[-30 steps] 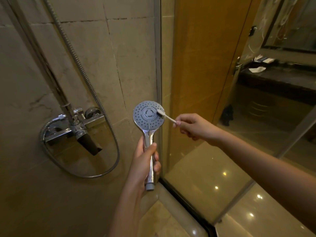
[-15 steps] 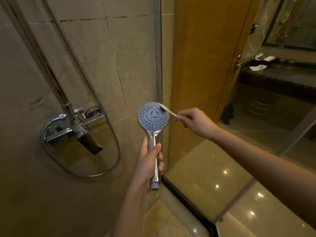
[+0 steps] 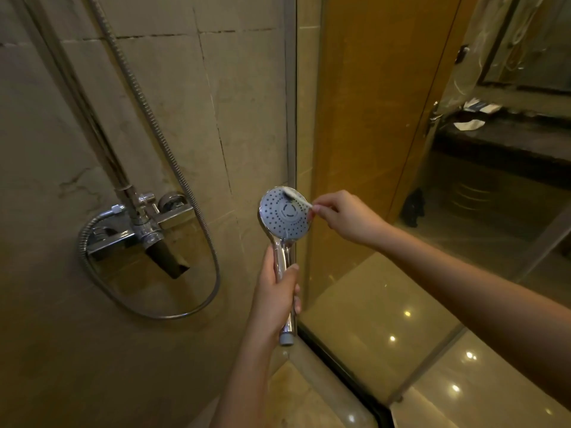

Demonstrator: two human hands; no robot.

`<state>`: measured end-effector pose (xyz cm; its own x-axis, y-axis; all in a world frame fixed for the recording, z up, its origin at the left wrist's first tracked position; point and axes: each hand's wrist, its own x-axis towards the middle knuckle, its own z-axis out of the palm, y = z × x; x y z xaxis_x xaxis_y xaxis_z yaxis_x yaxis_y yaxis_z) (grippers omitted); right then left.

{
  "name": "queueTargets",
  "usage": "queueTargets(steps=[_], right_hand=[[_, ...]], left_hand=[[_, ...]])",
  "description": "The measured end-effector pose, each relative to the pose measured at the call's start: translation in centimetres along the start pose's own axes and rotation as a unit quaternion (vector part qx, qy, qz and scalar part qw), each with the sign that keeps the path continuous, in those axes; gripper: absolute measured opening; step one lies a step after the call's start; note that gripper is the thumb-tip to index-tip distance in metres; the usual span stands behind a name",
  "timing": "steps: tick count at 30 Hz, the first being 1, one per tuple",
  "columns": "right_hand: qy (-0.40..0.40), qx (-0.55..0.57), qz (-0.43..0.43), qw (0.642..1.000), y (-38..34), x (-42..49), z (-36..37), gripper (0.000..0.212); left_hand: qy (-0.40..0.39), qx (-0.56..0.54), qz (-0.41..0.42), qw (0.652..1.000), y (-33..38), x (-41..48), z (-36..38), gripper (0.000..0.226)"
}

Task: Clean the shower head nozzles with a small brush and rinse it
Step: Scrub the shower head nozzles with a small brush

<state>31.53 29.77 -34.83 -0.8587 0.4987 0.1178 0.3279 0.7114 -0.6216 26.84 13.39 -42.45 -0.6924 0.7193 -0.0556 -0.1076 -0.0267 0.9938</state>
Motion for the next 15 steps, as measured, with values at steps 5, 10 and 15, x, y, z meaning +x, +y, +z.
queueTargets(steps=[5,10,15], right_hand=[[0.011,-0.029,0.010,0.999,0.1,0.5,-0.2,0.024],[-0.022,-0.097,-0.033,0.994,-0.2,-0.3,1.3,0.021],[0.018,-0.093,-0.021,0.995,0.2,0.2,1.8,0.022]], left_hand=[[0.001,0.011,0.008,1.000,-0.3,0.3,0.0,0.052],[0.004,0.002,-0.009,1.000,-0.6,0.6,-0.3,0.057],[0.007,0.011,-0.011,1.000,-1.0,0.6,-0.5,0.057]])
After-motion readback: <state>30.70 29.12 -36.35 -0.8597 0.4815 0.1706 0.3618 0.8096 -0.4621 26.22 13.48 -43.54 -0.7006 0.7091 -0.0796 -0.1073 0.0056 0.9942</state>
